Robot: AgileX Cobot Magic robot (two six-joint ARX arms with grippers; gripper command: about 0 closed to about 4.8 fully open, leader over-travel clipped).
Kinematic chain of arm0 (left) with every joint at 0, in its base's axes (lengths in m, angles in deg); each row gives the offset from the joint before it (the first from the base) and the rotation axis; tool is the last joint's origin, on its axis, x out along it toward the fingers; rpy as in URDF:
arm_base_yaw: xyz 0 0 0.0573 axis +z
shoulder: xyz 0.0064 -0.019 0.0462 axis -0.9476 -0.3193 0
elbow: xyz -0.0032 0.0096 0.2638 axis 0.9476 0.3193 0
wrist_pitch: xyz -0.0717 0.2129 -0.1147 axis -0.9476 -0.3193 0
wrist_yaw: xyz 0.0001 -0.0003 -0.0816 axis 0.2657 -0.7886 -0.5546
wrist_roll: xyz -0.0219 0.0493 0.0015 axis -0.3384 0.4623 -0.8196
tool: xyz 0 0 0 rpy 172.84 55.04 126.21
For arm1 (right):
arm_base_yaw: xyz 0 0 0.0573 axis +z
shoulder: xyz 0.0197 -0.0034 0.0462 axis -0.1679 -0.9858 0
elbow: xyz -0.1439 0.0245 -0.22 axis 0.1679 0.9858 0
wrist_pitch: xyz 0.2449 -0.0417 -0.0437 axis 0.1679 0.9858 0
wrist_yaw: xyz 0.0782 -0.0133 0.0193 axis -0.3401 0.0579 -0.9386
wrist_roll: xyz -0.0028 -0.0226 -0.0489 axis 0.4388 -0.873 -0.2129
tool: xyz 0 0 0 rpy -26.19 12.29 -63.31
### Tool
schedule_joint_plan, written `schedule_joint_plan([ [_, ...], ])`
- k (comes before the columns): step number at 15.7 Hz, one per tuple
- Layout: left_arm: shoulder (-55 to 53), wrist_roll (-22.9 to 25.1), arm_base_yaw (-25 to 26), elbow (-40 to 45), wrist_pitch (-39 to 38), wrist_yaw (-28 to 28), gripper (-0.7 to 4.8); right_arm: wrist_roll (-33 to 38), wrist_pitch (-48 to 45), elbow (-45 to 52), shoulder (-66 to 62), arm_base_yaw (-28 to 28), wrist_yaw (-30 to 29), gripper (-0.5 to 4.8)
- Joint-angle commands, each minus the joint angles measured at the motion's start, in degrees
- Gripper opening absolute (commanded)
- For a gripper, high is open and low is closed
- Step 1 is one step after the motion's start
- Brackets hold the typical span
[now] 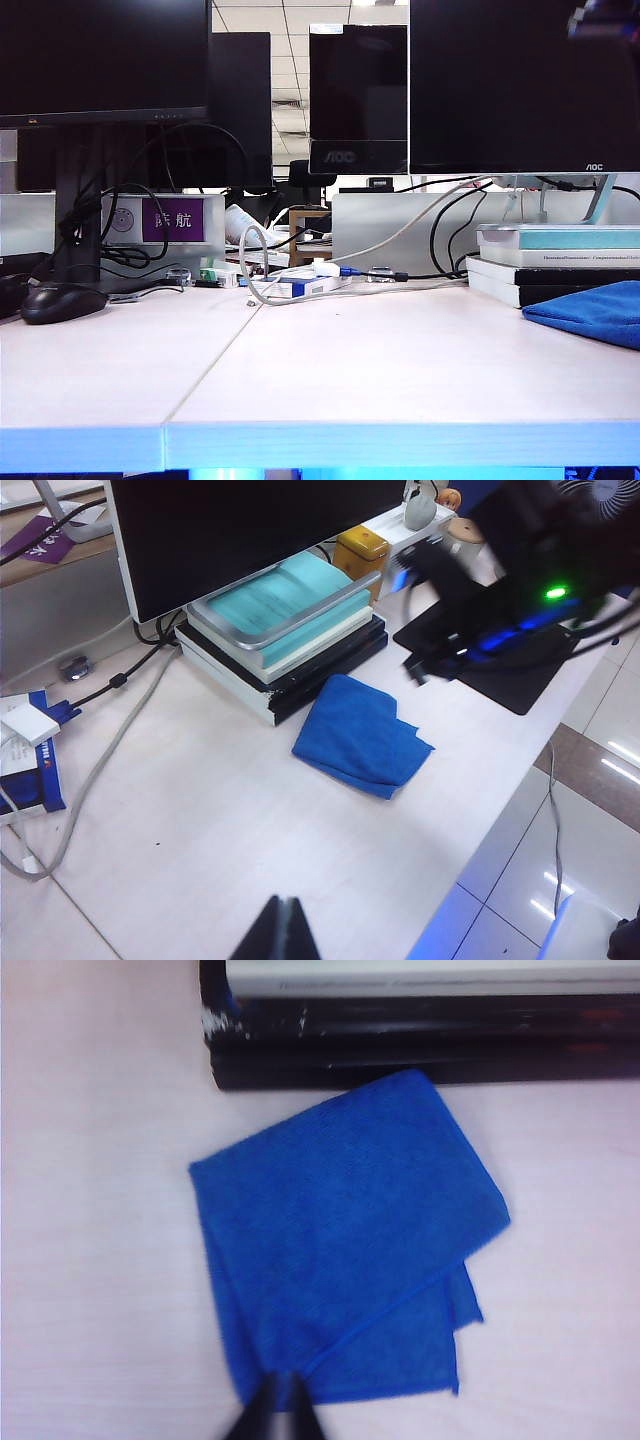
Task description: Wipe the table from right to left using the rag.
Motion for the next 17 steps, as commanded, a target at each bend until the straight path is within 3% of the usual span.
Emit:
schedule_joint_plan([
  [1, 0.2, 0.3, 0.0, -0.4, 0.9, -0.3, -0.06, -4.0, -0.8, -0.2, -4.0, 0.1, 0.5, 1.80],
  [2, 0.2, 0.2, 0.0, -0.4, 0.9, -0.3, -0.06, -5.0, -0.9, -0.2, -11.0, 0.1, 2.8, 1.80],
  [5, 0.2, 0.2, 0.0, -0.4, 0.9, -0.3, -0.06, -5.0, -1.2, -0.2, -16.7, 0.0, 3.1, 1.79],
  [6, 0.2, 0.2, 0.0, -0.4, 0.9, -0.3, -0.06, -5.0, -2.6, -0.2, -20.7, 0.0, 3.1, 1.55],
  [9, 0.2, 0.2, 0.0, -0.4, 0.9, -0.3, -0.06, -5.0, -7.9, -0.2, -25.4, -0.3, 3.1, 1.47],
  [14, 0.1, 0.2, 0.0, -0.4, 0.9, -0.2, -0.06, -5.0, -8.3, -0.1, -29.3, -2.0, 3.3, 1.43],
  [15, 0.1, 0.3, 0.0, -0.4, 1.0, -0.3, -0.06, -5.1, -7.5, -0.1, -29.9, -2.2, 3.4, 0.51],
  [16, 0.0, 0.3, 0.0, -0.4, 0.9, -0.2, -0.06, -5.1, -6.8, -0.1, -30.0, -2.2, 3.3, 0.07],
  [17, 0.0, 0.3, 0.0, -0.4, 1.0, -0.2, -0.06, -5.1, -6.2, -0.1, -30.0, -2.2, 3.3, -0.06],
])
